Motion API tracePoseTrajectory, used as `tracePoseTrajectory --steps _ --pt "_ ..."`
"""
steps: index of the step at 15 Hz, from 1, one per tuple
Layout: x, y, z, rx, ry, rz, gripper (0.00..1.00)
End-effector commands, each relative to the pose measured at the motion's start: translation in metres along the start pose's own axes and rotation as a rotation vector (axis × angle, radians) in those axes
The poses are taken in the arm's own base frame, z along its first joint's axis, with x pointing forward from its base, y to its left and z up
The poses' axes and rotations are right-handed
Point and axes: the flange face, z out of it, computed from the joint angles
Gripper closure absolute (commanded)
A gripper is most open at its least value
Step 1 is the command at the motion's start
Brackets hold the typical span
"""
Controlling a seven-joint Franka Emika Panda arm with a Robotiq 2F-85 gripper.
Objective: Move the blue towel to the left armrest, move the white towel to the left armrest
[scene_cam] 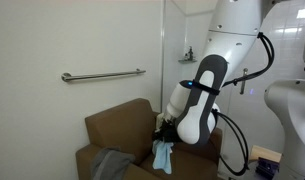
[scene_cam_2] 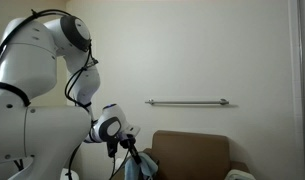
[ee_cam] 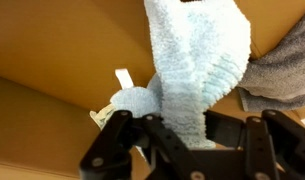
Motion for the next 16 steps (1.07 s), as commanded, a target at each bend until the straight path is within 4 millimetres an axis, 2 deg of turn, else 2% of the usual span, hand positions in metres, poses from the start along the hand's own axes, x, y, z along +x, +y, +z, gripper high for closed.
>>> tracePoseTrajectory --steps 1,7,9,13,16 --pt "-0.005 -0.005 -0.001 0.010 0.007 -0.021 0.97" --pt "-0.051 -0.067 -0.027 0.165 0.064 -0.213 0.97" --pt "-0.053 -0.084 -0.027 0.178 0.037 -0.212 0.97" --pt "-0.042 -0.099 -0.017 0.185 -0.046 -0.174 0.97" --pt "-0.050 -0.112 -0.002 0.192 -0.115 -0.190 0.97"
